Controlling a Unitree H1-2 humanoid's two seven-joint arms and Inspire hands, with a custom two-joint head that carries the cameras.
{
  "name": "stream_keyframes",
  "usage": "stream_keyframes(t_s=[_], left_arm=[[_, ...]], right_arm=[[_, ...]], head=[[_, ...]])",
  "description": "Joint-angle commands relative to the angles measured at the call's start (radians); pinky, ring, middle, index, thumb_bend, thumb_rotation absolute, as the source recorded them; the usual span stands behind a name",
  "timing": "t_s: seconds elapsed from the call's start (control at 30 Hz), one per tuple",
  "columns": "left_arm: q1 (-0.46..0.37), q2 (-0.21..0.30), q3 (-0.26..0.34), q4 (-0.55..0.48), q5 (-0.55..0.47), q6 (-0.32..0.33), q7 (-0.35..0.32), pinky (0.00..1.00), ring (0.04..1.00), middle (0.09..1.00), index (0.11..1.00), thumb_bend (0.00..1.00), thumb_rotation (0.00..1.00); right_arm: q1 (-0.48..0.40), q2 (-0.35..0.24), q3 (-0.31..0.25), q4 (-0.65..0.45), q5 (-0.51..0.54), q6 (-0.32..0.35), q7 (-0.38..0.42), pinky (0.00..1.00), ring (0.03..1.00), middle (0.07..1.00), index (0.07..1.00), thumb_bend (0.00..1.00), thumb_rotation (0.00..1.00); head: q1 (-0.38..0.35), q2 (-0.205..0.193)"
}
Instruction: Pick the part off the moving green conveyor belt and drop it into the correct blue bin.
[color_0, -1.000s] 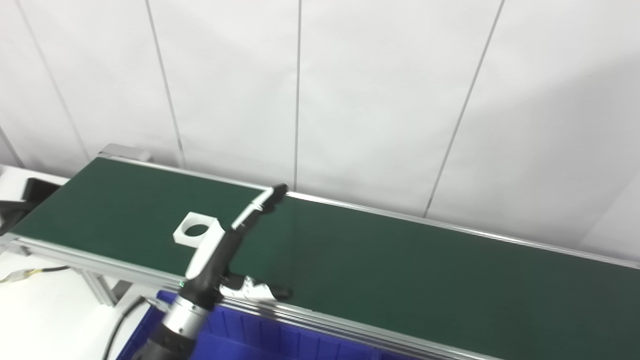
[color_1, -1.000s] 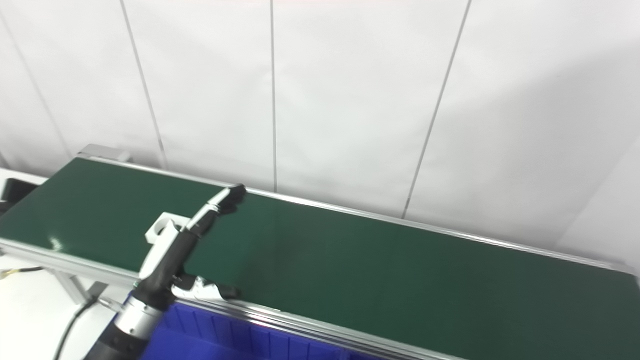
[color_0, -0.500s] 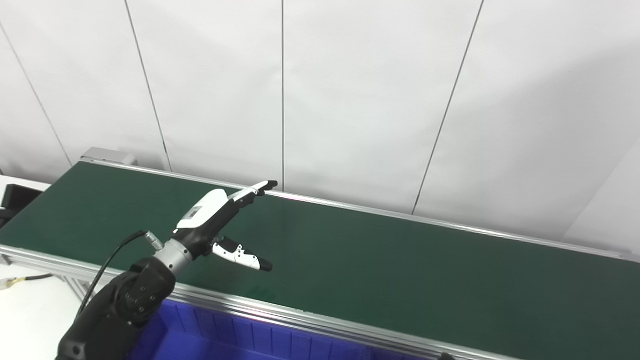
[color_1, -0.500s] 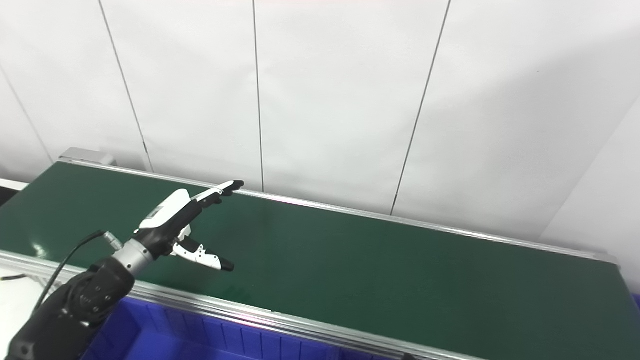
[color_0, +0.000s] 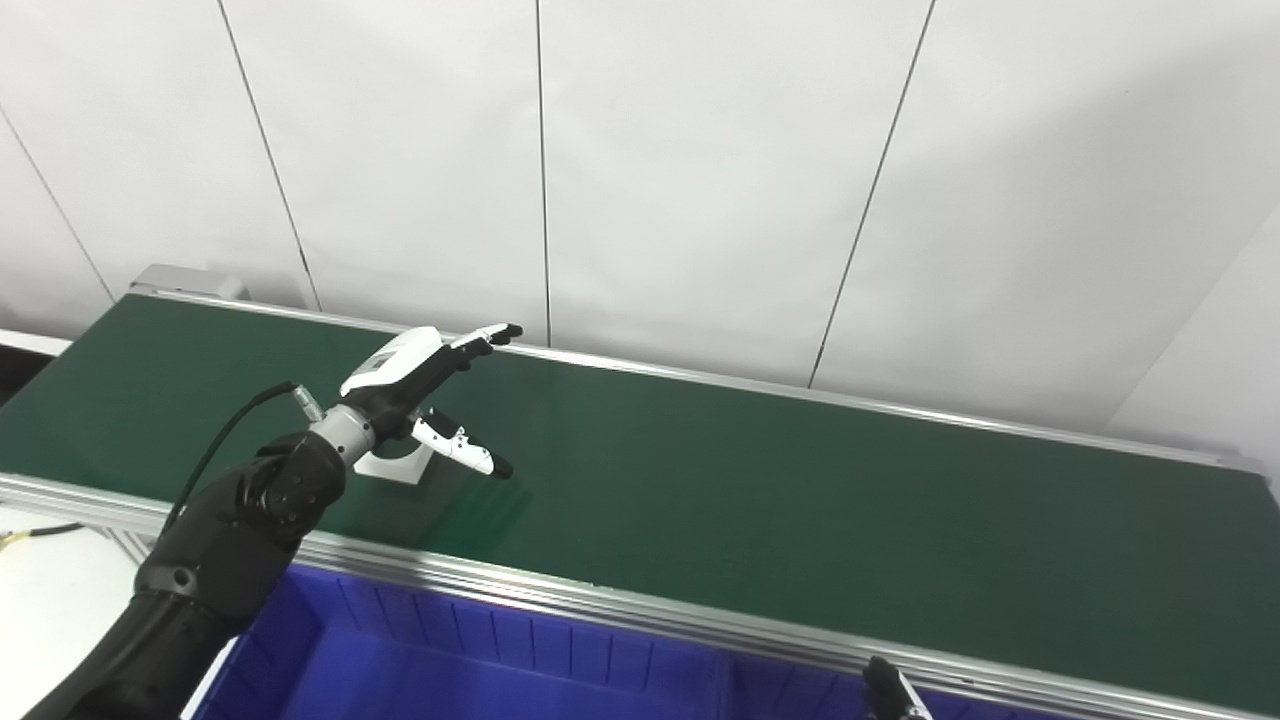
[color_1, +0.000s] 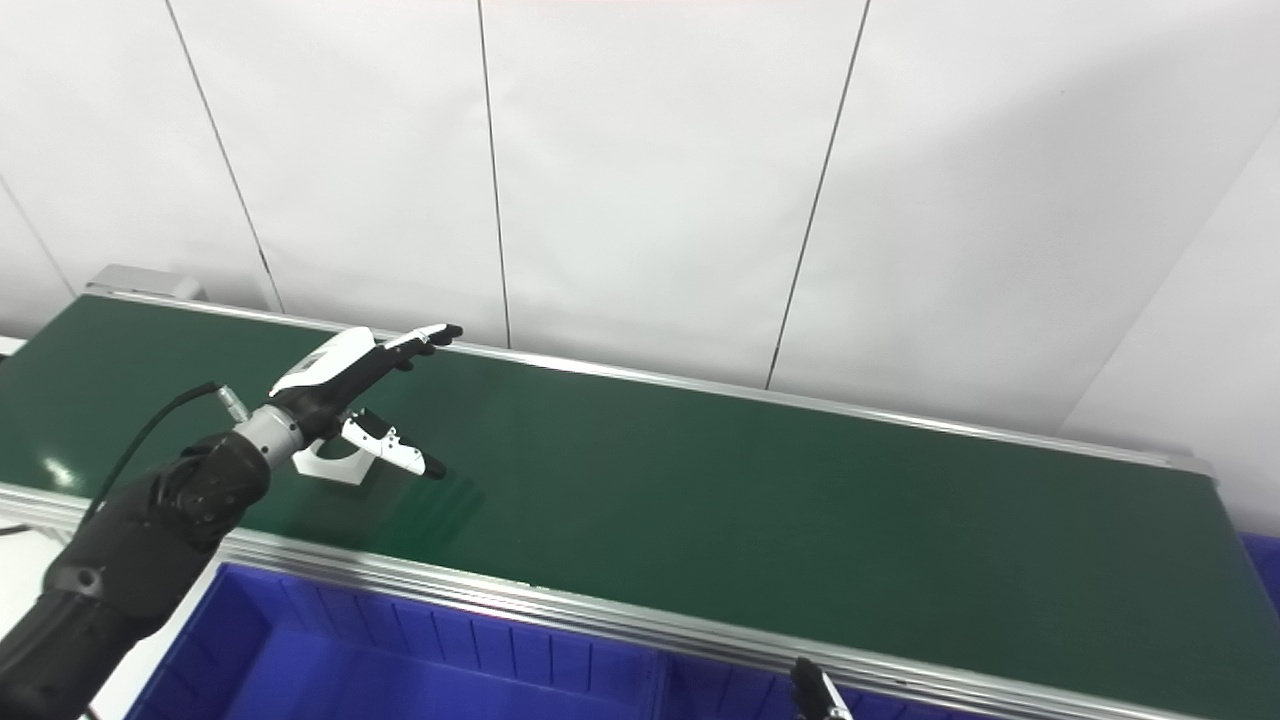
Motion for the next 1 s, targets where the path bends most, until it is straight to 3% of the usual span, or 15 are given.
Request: stream_keyframes(t_s=[0.0,0.27,0.63,0.83,0.97], left_arm=[[-0.071,0.041,-0.006,0.014,0.012,0.005,-0.005,0.83,0.917,0.944,0.940,0.96,0.27],[-0.143,0.059,-0.080,0.096,0.076,0.046,-0.038,0.93,0.974,0.958,0.953,1.00,0.18],[-0.167,0.066,-0.152,0.133,0.161,0.119,-0.044,0.93,0.978,0.966,0.955,1.00,0.11],[-0.164,0.068,-0.199,0.115,0.244,0.165,-0.029,0.93,0.980,0.972,0.973,0.93,0.01],[-0.168,0.060,-0.230,0.127,0.275,0.186,-0.048,0.96,0.983,0.980,0.973,0.91,0.03]], right_arm=[[-0.002,-0.004,-0.002,-0.028,0.017,-0.057,0.005,0.89,0.926,0.930,0.936,0.93,0.35],[-0.008,-0.014,-0.004,-0.022,0.029,-0.057,0.010,0.92,0.937,0.933,0.945,0.93,0.37],[-0.007,-0.022,-0.009,-0.029,0.036,-0.057,0.012,0.90,0.930,0.938,0.939,0.93,0.36],[-0.007,-0.026,-0.011,-0.028,0.053,-0.060,0.019,0.89,0.925,0.934,0.937,0.91,0.35],[-0.007,-0.028,-0.013,-0.028,0.060,-0.060,0.024,0.91,0.928,0.936,0.936,0.91,0.35]], head=[[0.012,0.003],[0.050,0.009],[0.066,0.013],[0.070,0.017],[0.074,0.018]])
